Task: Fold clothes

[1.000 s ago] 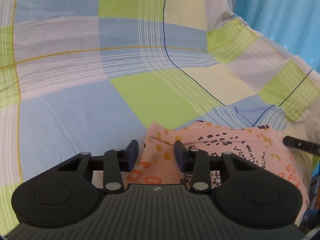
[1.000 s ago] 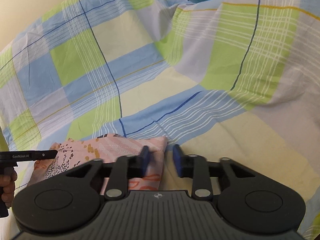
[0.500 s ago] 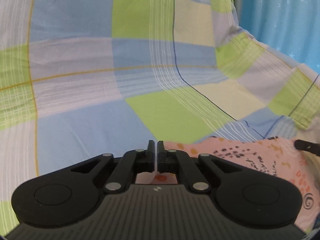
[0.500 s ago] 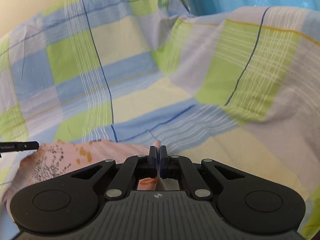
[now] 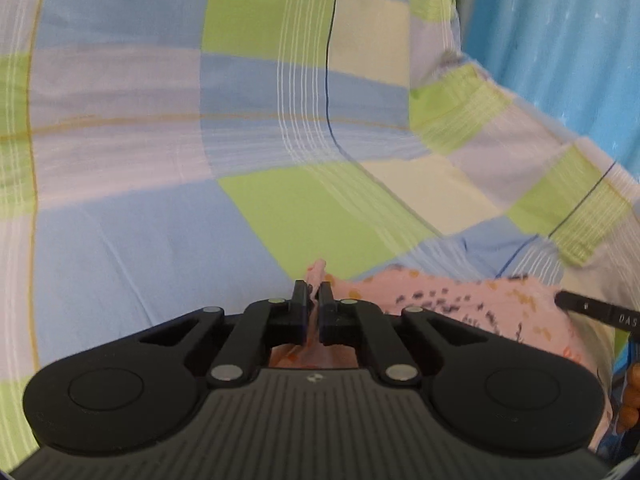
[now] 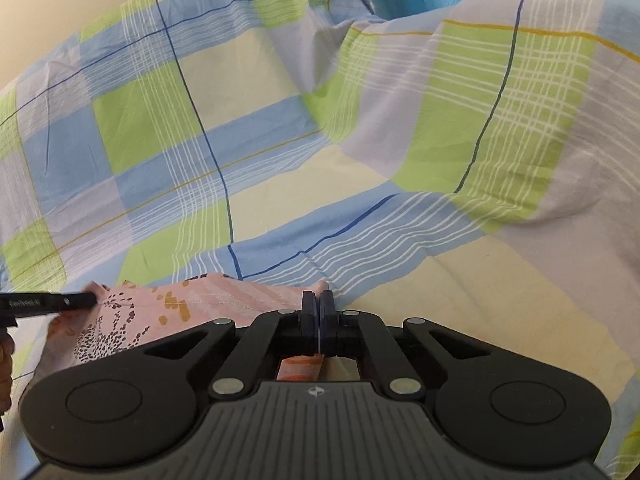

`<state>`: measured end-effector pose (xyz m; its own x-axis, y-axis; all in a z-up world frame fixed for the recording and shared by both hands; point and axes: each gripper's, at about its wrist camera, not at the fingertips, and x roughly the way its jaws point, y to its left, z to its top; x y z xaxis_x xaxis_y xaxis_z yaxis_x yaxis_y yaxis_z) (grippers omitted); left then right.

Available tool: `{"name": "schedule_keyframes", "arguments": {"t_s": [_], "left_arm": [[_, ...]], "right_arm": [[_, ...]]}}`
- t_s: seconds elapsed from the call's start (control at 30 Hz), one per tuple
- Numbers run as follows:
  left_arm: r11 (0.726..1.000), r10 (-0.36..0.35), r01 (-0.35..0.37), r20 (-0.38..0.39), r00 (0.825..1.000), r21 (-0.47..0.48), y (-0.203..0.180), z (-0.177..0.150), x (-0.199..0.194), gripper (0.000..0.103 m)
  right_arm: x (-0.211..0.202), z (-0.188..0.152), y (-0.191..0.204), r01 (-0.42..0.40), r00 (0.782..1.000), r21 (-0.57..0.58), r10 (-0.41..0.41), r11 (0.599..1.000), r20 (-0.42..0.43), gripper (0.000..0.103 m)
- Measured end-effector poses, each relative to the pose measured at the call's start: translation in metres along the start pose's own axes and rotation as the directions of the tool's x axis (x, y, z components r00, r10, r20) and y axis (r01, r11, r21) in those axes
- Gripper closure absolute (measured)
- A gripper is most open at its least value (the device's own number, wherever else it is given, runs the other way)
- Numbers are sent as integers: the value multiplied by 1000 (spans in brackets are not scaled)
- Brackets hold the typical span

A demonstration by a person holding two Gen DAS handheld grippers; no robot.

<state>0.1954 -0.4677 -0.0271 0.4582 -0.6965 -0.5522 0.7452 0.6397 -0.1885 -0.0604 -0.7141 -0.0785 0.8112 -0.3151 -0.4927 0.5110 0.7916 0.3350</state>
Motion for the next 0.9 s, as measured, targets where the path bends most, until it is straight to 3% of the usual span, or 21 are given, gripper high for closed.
{"name": "schedule_keyframes", "arguments": {"t_s": [0.07,0.13,0.27,0.37,0.53,0.63,0.7,0.8,0.9], "left_arm": [[1000,-10,10,48,999,-10,1,4,-6,101],[1000,-2,2,36,999,-6,1,3,-3,101],[999,30,-29,-33,999,24,3,-6,15,101],[999,40,-40,-37,998,22,6,-6,16,101],[998,59,-60,92,994,0,6,5,-3,103],[998,64,-64,77,995,-8,8,6,-2,103],[996,68,-70,53,996,47,1,5,0,103],[990,-15,16,-12,1000,143,-20,1,2,101],[964,-109,127,-91,990,232,-42,-4,5,95]], "right_arm": [[-9,6,4,0,998,-14,1,1000,55,102],[-12,10,8,9,997,-43,-5,999,74,102],[2,4,4,26,999,-25,-26,999,19,102],[5,1,-1,36,999,-23,-36,999,-2,103],[-19,15,-1,69,989,-17,-66,997,130,102],[-21,16,1,51,991,-25,-47,998,128,102],[-18,15,6,12,995,-37,-8,999,101,100],[-13,12,28,-72,996,-97,77,993,50,92],[-8,8,58,-154,988,-198,156,968,-5,91]]}}
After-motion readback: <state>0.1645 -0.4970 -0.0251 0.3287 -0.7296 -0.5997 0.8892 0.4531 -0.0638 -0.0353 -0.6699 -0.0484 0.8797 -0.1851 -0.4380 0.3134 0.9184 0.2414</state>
